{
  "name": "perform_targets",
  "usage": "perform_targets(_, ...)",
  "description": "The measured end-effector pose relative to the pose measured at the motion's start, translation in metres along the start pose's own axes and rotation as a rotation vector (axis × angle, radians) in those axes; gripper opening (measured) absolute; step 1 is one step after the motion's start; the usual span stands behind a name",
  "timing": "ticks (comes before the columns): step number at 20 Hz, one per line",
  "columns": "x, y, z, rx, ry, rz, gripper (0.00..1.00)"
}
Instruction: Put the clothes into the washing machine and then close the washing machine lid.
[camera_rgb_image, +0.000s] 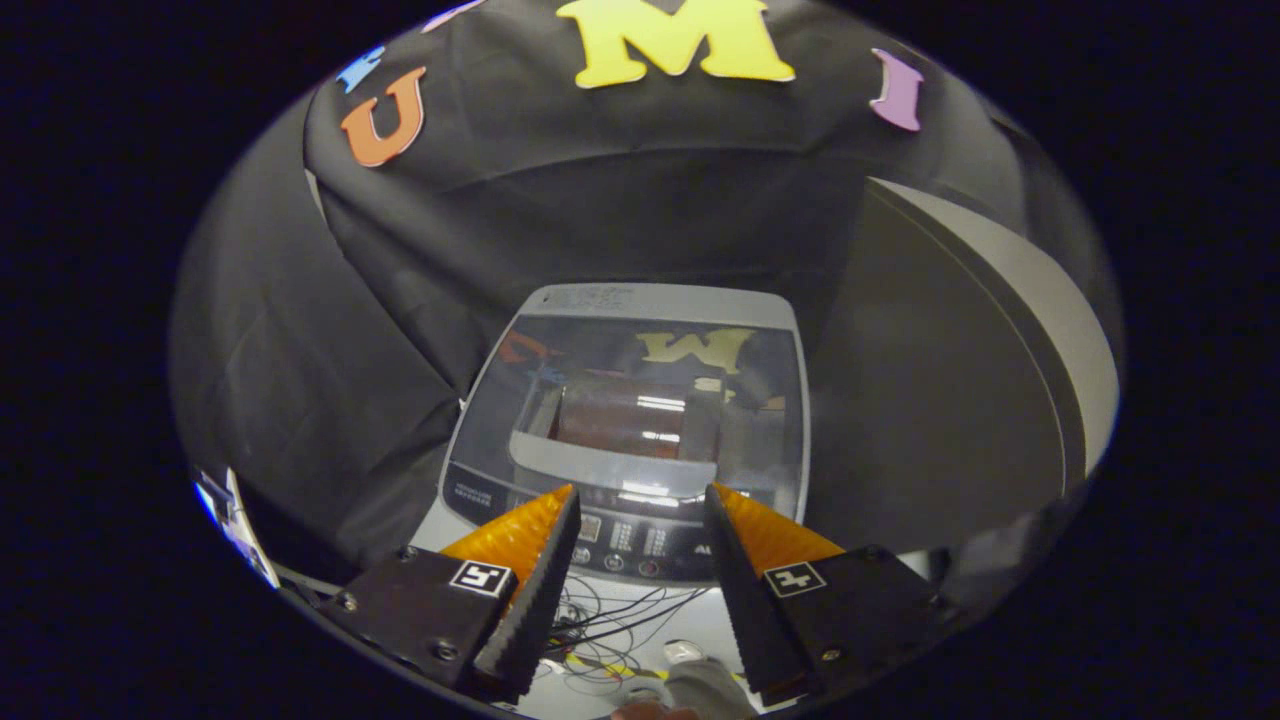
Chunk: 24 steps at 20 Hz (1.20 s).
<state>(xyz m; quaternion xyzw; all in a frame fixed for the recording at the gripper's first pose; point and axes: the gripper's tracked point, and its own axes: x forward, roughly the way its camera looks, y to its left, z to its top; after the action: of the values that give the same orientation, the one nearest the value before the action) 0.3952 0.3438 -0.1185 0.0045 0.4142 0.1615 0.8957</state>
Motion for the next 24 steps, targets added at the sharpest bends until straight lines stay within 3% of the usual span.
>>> perform_targets(4,-0.034,-0.021,-0.034,0.017,-0.072,-0.009,0.77)
perform_targets(15,-0.17,-0.077,-0.08,-0.032,-0.443,-0.119,0.77)
perform_targets(24,-0.269,-0.104,-0.121,-0.078,-0.601,-0.139,0.77)
